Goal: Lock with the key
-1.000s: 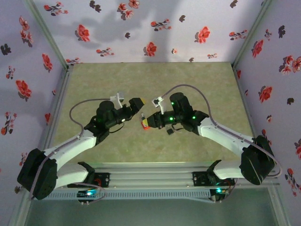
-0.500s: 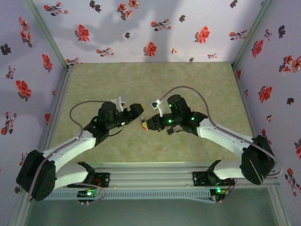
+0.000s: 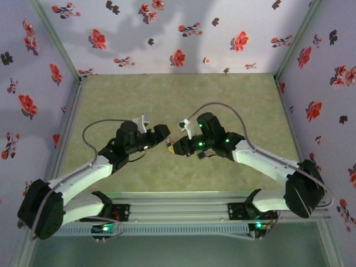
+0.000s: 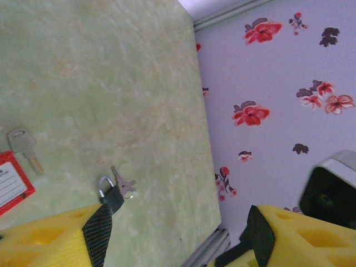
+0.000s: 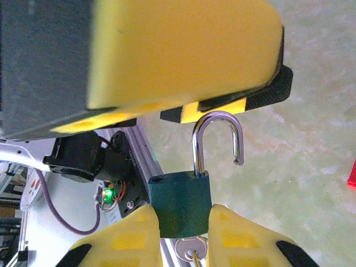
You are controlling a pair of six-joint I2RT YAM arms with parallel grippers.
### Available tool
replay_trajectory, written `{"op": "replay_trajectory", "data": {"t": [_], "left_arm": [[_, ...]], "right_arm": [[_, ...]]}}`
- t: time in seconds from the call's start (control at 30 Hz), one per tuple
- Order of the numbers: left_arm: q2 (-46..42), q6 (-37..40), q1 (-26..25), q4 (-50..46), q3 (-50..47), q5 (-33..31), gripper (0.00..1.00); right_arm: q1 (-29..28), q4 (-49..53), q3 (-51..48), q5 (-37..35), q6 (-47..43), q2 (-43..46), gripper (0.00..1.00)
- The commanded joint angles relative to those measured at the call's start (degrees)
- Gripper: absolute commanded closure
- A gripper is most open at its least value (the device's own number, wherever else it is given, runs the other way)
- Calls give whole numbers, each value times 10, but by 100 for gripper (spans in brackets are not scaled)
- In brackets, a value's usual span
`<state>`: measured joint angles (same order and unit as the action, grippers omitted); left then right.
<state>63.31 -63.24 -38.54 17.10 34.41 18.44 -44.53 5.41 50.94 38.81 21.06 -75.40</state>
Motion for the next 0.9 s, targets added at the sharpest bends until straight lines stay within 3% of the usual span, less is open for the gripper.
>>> {"op": "replay_trajectory", "data": {"t": [0.0,0.47,0.87], "left_arm": [[-19,27,-5,40,-13,27,31],[-67,48,-5,115,-63,55,29],[-85,21,-5,186,-90,88,28]], "right_arm": [[-5,-33,11,37,4,0,92],[-5,-115,-11,125,55,4,92],[-5,-121,-11,125,62,0,95]]}}
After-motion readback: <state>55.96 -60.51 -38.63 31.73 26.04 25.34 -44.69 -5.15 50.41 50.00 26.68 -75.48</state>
